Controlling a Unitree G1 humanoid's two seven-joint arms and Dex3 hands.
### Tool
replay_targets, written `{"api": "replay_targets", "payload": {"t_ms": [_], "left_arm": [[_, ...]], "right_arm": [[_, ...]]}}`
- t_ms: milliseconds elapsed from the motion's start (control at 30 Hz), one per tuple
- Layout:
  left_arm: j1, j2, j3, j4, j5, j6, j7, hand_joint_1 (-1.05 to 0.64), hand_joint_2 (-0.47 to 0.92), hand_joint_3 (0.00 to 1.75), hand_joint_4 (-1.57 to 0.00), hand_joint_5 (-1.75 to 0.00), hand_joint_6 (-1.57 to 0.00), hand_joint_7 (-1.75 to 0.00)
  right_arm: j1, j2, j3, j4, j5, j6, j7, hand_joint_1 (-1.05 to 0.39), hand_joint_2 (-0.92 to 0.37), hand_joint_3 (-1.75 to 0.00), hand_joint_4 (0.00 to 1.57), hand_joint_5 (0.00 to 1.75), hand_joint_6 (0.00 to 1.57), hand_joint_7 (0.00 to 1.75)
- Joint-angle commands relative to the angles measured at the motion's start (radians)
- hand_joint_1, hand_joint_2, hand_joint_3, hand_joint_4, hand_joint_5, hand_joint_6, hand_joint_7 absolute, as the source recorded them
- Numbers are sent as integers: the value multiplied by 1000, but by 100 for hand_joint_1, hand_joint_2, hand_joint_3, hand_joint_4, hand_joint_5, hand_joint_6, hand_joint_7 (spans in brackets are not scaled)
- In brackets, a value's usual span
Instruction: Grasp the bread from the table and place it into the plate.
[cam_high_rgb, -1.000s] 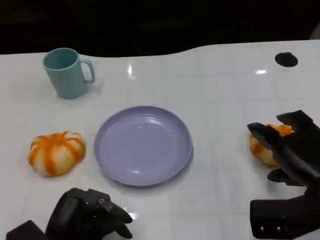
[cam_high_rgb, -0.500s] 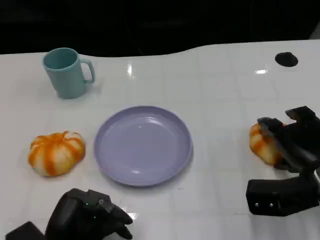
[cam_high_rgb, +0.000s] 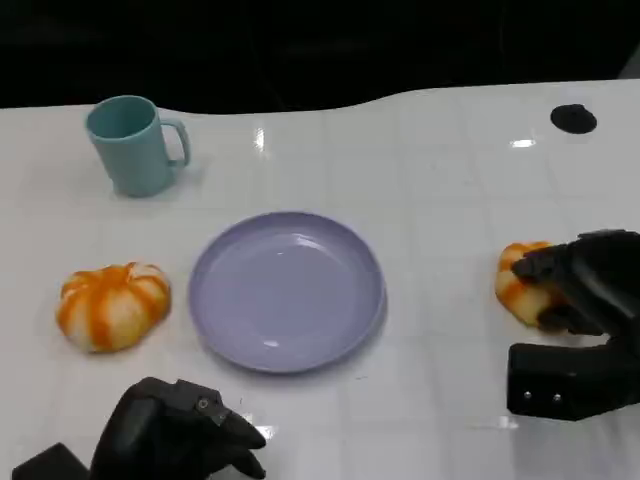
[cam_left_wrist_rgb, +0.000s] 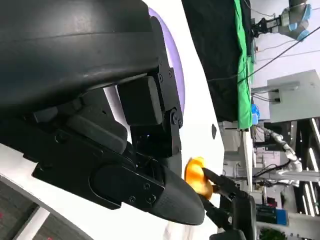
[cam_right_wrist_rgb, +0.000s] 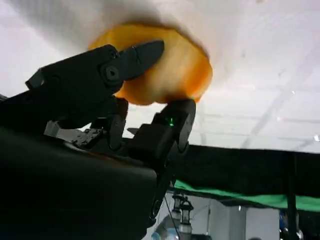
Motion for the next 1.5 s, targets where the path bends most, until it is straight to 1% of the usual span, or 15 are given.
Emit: {"api": "replay_targets", "payload": {"t_ms": [33,200,300,433,467,500,533,567,667,733,833,967,1200,1333,1500], "left_arm": [[8,11,3,-14,8,-7,15,-105,92,1,-143,-69,-157,-22],[0,11,8,-8,0,3,10,-105,91,1,-143,-69,-157,-23],[-1,9,7,-10,4,5,14,-105,91,1,-143,-69,-157,-23],[-6,9,6,1,12,-1,19,-105,91,1,-143,-69,-157,-23],[-7,8,7,4,12,-4,18,-105,91,1,-143,-69,-157,-23],[-7,8,7,6,11,-6,16,-105,91,1,-143,-69,-157,-24],[-6,8,7,5,9,-5,14,-105,91,1,-143,-69,-157,-24],[-4,8,6,1,7,-4,13,-105,91,1,-143,-69,-157,-24],[3,7,3,-9,4,1,10,-105,91,0,-143,-69,-157,-23],[4,7,3,-10,6,-2,11,-105,91,0,-143,-69,-157,-23],[4,7,4,-5,10,-7,15,-105,92,1,-143,-69,-157,-23],[5,8,3,-9,10,2,16,-105,91,0,-143,-68,-157,-23],[7,9,0,-14,2,7,6,-105,90,0,-143,-68,-157,-23],[11,9,-3,-23,4,14,10,-105,90,0,-144,-68,-157,-23],[16,8,-7,-32,5,22,11,-105,90,0,-144,-68,-157,-23]], "right_arm": [[-7,-22,6,22,16,-35,-55,-4,-86,-3,88,174,97,113],[-11,-20,5,19,21,-54,-111,-4,-84,-4,89,175,90,135],[-8,-28,-1,-3,25,-75,-146,-7,-88,-6,91,175,90,138],[7,-25,-29,-38,67,-127,-180,-1,-85,-9,97,175,92,144],[16,-25,-34,-63,74,-137,-179,0,-64,-51,98,175,92,145],[26,-26,-39,-90,84,-147,-173,0,-47,-82,98,175,92,144],[36,-26,-40,-121,86,-150,-170,0,-35,-106,99,175,93,141],[48,-26,-42,-154,88,-147,-161,0,-30,-115,99,175,94,140],[77,-5,-52,-238,117,-160,-137,3,-20,-131,102,175,97,140],[93,11,-52,-286,125,-157,-115,3,-18,-136,103,175,97,140],[106,47,-44,-330,150,-190,-91,6,-16,-142,105,175,97,141],[92,107,-24,-337,152,-210,-65,2,-16,-149,105,175,95,144],[10,229,9,-222,145,-271,-103,-1,-11,-158,107,175,95,149],[-48,291,24,-125,154,-310,-122,-4,-15,-155,105,175,89,160],[-120,364,34,-17,155,-307,-131,-9,-20,-151,103,175,88,155]]}}
